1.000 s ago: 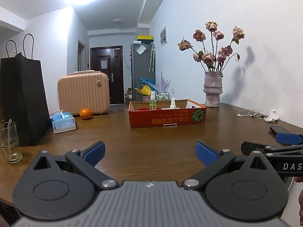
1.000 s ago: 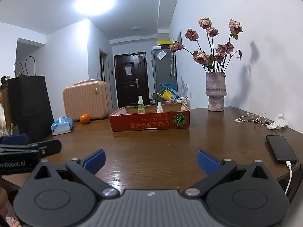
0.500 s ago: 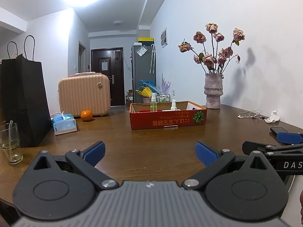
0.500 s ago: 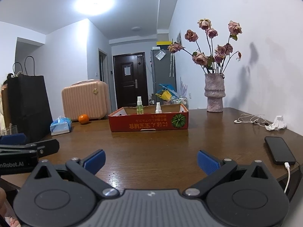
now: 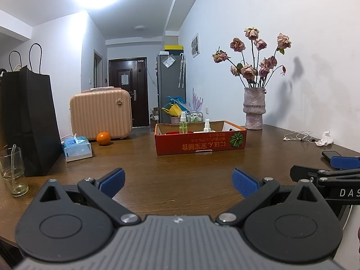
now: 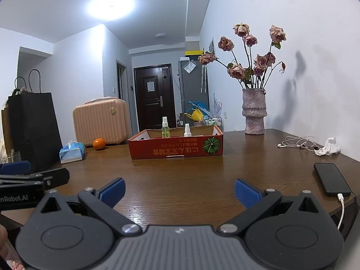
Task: Organize rigid objects
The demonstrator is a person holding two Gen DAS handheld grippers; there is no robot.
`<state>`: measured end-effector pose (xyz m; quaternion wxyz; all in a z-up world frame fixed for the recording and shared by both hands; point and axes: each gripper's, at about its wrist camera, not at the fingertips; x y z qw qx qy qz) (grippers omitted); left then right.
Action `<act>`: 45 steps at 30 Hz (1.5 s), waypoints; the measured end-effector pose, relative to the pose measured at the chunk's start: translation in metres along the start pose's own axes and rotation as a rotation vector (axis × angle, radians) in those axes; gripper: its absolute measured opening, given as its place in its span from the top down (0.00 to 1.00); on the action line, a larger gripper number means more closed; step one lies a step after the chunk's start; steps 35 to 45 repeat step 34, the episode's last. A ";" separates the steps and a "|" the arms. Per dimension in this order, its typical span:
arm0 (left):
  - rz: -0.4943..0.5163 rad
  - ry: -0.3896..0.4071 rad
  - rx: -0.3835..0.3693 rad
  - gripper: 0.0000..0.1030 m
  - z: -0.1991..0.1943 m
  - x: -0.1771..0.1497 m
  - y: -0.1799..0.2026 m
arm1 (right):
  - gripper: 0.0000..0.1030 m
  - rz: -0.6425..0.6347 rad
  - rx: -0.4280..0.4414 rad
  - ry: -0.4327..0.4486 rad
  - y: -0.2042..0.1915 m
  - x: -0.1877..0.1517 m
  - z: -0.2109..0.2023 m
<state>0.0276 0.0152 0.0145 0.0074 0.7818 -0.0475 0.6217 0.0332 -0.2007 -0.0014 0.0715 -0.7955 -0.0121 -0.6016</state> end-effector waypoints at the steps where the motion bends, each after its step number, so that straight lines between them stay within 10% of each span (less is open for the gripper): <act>1: 0.001 0.001 0.000 0.00 0.000 0.000 0.000 | 0.00 0.001 0.002 0.000 0.000 0.000 0.000; 45: 0.002 -0.007 -0.005 0.00 0.002 0.000 -0.001 | 0.00 -0.002 0.012 -0.005 -0.001 0.000 -0.001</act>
Point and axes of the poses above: each gripper's, at about its wrist camera, not at the fingertips, and z roughly the way its jaws point, y to its right, x to its top
